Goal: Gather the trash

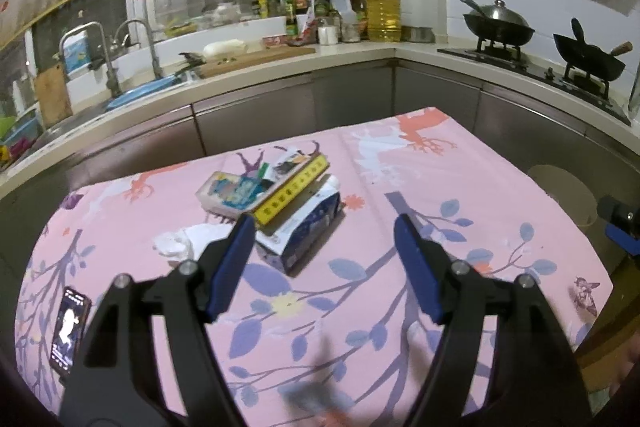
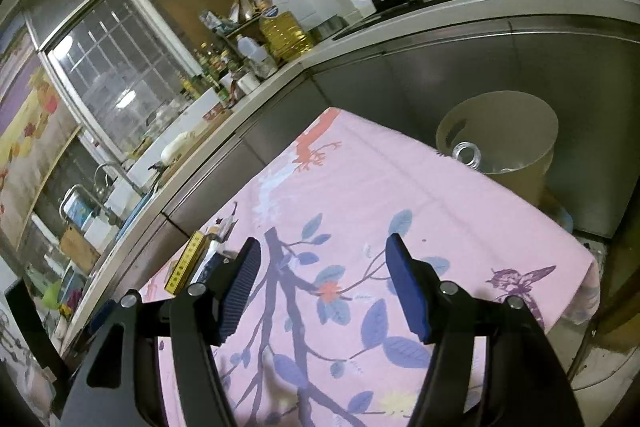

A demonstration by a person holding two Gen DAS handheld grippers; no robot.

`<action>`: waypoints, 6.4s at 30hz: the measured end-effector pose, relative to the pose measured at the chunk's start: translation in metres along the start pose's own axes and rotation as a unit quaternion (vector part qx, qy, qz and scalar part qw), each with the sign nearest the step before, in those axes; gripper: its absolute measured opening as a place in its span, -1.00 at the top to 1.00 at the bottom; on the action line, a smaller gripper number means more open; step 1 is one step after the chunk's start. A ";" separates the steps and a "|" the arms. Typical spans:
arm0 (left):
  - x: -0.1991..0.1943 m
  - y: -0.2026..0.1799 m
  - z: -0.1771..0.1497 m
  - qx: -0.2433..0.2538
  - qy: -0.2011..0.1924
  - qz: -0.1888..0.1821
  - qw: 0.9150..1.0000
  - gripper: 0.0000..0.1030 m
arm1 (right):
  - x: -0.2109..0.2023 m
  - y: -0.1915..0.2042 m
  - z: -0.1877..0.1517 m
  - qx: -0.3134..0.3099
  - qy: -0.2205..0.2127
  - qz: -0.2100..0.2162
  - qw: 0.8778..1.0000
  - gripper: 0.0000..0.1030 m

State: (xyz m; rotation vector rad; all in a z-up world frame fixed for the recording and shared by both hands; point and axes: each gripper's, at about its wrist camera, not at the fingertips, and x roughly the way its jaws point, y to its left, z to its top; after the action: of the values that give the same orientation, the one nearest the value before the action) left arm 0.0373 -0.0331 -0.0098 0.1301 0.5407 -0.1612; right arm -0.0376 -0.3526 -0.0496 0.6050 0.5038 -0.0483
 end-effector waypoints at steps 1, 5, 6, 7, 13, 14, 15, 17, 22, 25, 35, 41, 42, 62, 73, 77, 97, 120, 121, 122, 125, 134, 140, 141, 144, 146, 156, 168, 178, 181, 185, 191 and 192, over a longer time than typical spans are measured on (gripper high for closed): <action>-0.001 0.002 -0.001 -0.002 0.002 0.000 1.000 -0.34 | 0.000 0.002 -0.001 -0.003 0.000 0.001 1.000 -0.21; -0.003 0.006 -0.004 -0.007 0.014 -0.006 1.000 -0.34 | -0.003 0.011 -0.004 -0.013 -0.002 0.005 1.000 -0.21; -0.003 0.006 -0.005 -0.007 0.018 -0.008 1.000 -0.34 | -0.003 0.013 -0.004 -0.016 -0.002 0.006 1.000 -0.21; -0.003 0.007 -0.007 -0.007 0.023 -0.012 1.000 -0.34 | -0.003 0.014 -0.005 -0.017 -0.002 0.006 1.000 -0.21; -0.003 0.002 -0.017 -0.004 0.051 -0.039 0.998 -0.34 | -0.001 0.014 -0.011 -0.015 0.005 0.003 1.000 -0.21; -0.003 -0.001 -0.019 -0.002 0.057 -0.046 0.997 -0.34 | 0.000 0.013 -0.011 -0.015 0.006 0.003 1.000 -0.21; -0.003 -0.003 -0.021 -0.001 0.062 -0.051 0.997 -0.34 | 0.000 0.012 -0.012 -0.014 0.007 0.002 1.000 -0.21; -0.002 -0.008 -0.025 0.004 0.068 -0.057 0.996 -0.34 | 0.000 0.011 -0.013 -0.014 0.008 0.002 1.000 -0.21; -0.001 -0.018 -0.028 0.015 0.073 -0.059 0.996 -0.34 | 0.001 0.010 -0.016 -0.015 0.009 0.003 1.000 -0.21; -0.001 -0.021 -0.028 0.020 0.072 -0.054 0.996 -0.34 | 0.001 0.008 -0.017 -0.012 0.010 0.003 1.000 -0.21; 0.002 -0.025 -0.030 0.028 0.076 -0.046 0.996 -0.34 | 0.005 0.001 -0.019 -0.004 0.018 0.006 1.000 -0.21; 0.003 -0.032 -0.030 0.039 0.077 -0.047 0.995 -0.34 | 0.006 -0.003 -0.019 0.002 0.018 0.004 1.000 -0.21; 0.003 -0.033 -0.030 0.042 0.075 -0.045 0.995 -0.34 | 0.006 -0.004 -0.020 0.003 0.018 0.004 1.000 -0.21; -0.005 -0.016 -0.023 0.046 0.043 0.015 0.998 -0.61 | 0.008 0.005 -0.022 -0.008 0.024 0.012 1.000 -0.21; -0.005 -0.005 -0.020 0.025 0.044 0.027 0.998 -0.88 | 0.010 0.012 -0.024 -0.012 0.028 0.012 0.999 -0.21; -0.006 -0.008 -0.020 0.036 0.041 0.052 0.997 -0.88 | 0.011 0.012 -0.025 -0.014 0.029 0.013 0.999 -0.21; -0.004 -0.006 -0.020 0.023 0.060 0.027 0.998 -0.88 | 0.011 0.015 -0.030 -0.013 0.029 0.015 0.999 -0.21; 0.000 0.003 -0.023 0.009 0.074 0.015 0.997 -0.88 | 0.016 0.020 -0.032 -0.028 0.039 0.020 0.999 -0.21; 0.000 0.004 -0.023 0.008 0.075 0.016 0.997 -0.88 | 0.016 0.020 -0.032 -0.029 0.039 0.020 0.999 -0.21; 0.001 0.006 -0.023 0.006 0.077 0.016 0.997 -0.88 | 0.017 0.021 -0.033 -0.030 0.040 0.020 0.999 -0.21; 0.004 0.008 -0.024 0.002 0.086 0.018 0.996 -0.88 | 0.018 0.021 -0.033 -0.032 0.043 0.018 0.998 -0.21; 0.014 0.017 -0.029 -0.009 0.104 0.017 0.994 -0.88 | 0.027 0.028 -0.037 -0.038 0.056 0.014 0.998 -0.21; 0.018 0.021 -0.030 -0.012 0.110 0.016 0.994 -0.88 | 0.033 0.032 -0.039 -0.043 0.063 0.012 0.997 -0.21; 0.019 0.021 -0.030 -0.012 0.111 0.016 0.994 -0.88 | 0.034 0.033 -0.039 -0.045 0.065 0.012 0.997 -0.21; 0.021 0.023 -0.031 -0.012 0.115 0.015 0.993 -0.88 | 0.038 0.035 -0.039 -0.047 0.068 0.011 0.996 -0.21; 0.022 0.024 -0.032 -0.013 0.116 0.015 0.993 -0.88 | 0.039 0.036 -0.040 -0.048 0.070 0.011 0.996 -0.21; 0.028 0.032 -0.032 -0.015 0.118 0.027 0.993 -0.88 | 0.051 0.044 -0.044 -0.059 0.082 0.011 0.995 -0.21; 0.039 0.098 -0.038 -0.056 0.119 0.036 0.991 -0.88 | 0.068 0.058 -0.050 -0.078 0.103 0.019 0.991 -0.21; 0.053 0.165 -0.066 -0.130 0.134 -0.001 0.982 -0.88 | 0.096 0.083 -0.063 -0.109 0.141 0.046 0.983 -0.21; 0.057 0.179 -0.067 -0.138 0.133 0.006 0.981 -0.88 | 0.111 0.102 -0.057 -0.113 0.156 0.079 0.978 -0.21; 0.067 0.207 -0.063 -0.167 0.137 0.016 0.976 -0.88 | 0.131 0.132 -0.051 -0.124 0.158 0.117 0.973 -0.21; 0.075 0.222 -0.042 -0.198 0.117 -0.001 0.973 -0.88 | 0.179 0.152 -0.052 -0.131 0.188 0.107 0.967 -0.20; 0.073 0.215 -0.036 -0.186 0.106 -0.008 0.977 -0.88 | 0.190 0.151 -0.049 -0.122 0.192 0.099 0.969 -0.20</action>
State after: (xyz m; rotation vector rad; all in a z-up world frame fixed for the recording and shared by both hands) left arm 0.1217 0.1750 -0.0611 -0.2235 0.7762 -0.0589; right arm 0.1365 -0.1817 -0.0924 0.4187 0.8079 0.3220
